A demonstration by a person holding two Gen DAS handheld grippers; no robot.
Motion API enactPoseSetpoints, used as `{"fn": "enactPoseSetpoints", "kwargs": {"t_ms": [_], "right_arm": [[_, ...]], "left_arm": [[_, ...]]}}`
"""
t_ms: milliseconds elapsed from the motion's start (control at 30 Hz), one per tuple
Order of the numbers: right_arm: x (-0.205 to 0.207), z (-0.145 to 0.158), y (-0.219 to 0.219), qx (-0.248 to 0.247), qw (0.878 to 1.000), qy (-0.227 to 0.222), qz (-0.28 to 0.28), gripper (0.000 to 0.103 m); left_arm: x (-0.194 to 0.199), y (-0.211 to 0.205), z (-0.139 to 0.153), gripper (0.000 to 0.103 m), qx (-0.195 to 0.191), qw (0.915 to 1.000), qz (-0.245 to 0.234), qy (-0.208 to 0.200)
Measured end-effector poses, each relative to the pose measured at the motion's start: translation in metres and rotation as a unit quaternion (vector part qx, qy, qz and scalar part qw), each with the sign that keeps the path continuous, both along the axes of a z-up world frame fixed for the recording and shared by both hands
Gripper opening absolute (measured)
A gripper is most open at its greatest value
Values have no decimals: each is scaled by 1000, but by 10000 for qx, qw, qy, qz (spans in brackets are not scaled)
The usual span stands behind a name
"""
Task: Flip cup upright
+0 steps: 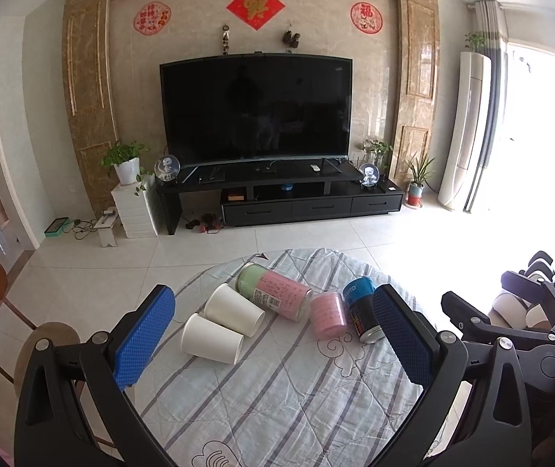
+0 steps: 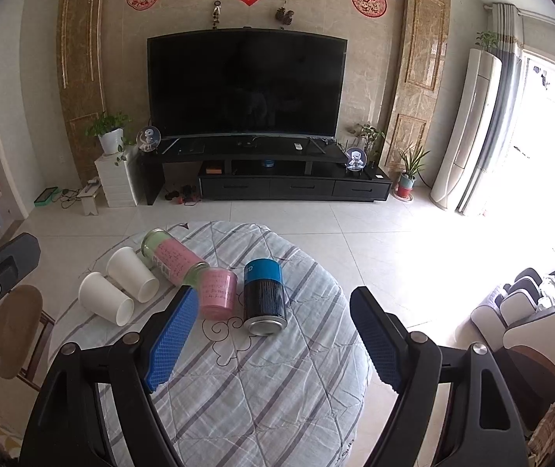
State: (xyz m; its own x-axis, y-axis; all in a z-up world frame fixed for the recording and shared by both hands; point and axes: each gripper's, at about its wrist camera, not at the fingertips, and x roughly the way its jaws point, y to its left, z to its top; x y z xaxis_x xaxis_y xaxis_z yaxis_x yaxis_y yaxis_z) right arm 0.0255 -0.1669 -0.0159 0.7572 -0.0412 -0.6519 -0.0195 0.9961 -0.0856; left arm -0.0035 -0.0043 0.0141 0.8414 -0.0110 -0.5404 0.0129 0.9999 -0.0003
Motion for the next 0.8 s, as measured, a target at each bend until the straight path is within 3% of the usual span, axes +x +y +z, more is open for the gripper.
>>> {"fn": "enactPoseSetpoints", "kwargs": {"t_ms": [800], "right_arm": [[3,1,1,-7,10000,-27,11,81]], "left_arm": [[1,0,-1,103,9,10000,1,-7]]}}
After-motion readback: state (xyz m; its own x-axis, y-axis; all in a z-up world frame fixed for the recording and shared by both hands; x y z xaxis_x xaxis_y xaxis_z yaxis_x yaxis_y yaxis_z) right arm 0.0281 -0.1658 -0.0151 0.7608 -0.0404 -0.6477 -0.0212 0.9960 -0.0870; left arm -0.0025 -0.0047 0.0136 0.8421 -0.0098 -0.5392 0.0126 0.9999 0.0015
